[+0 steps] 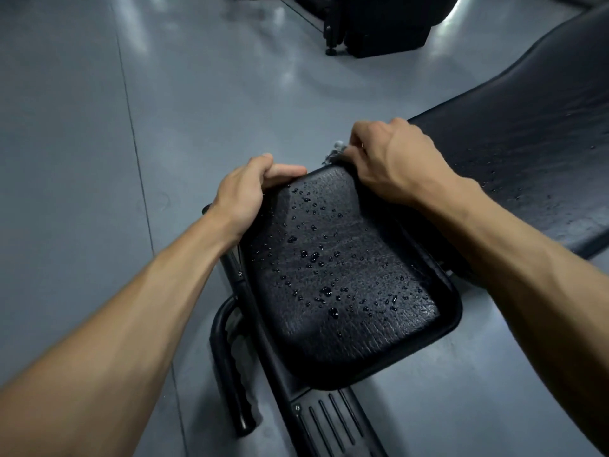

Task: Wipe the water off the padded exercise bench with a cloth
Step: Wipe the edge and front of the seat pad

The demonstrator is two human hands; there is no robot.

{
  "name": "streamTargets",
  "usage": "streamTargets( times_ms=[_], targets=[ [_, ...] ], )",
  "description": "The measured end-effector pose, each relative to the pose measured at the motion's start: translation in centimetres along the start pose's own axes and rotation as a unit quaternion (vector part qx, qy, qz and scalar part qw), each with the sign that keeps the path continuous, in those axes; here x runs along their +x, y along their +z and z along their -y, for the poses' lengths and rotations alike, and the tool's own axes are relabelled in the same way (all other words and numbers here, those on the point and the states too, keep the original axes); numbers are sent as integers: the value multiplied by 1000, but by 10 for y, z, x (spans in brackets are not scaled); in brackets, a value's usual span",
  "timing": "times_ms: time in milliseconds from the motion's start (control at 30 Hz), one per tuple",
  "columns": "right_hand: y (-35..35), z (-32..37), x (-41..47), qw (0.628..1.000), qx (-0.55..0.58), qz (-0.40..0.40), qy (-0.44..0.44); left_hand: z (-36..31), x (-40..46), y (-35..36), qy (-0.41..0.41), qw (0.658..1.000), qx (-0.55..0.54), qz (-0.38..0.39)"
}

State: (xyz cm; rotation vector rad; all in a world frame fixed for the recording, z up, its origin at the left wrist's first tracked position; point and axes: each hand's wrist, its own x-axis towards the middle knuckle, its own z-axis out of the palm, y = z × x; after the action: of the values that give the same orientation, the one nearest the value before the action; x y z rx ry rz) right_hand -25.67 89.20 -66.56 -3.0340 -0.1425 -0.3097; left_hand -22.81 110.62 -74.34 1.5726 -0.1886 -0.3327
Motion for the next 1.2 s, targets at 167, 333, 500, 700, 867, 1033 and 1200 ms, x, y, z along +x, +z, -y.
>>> streamTargets(
  times_ms=[167,333,500,700,867,1033,1200],
  targets=[
    [6,15,5,998,34,4,-48,1,0,4,24,1000,-5,-13],
    [2,8,5,999,41,-10,-12,0,-3,4,42,999,3,-13],
    [2,27,4,997,39,20,-56,-2,-1,3,43,999,-19,-14],
    [-9,-4,-7,996,72,-38,35,14,-17,-4,68,992,-92,-56],
    [-14,7,-4,998,16,-42,47,31,-33,-10,98,983,-125,-95],
    [-1,40,-10,1000,-7,-10,6,38,-54,-5,117,977,-133,-122],
    [-6,38,-7,1000,-30,0,-1,42,-65,-12,144,975,-96,-143]
  ],
)
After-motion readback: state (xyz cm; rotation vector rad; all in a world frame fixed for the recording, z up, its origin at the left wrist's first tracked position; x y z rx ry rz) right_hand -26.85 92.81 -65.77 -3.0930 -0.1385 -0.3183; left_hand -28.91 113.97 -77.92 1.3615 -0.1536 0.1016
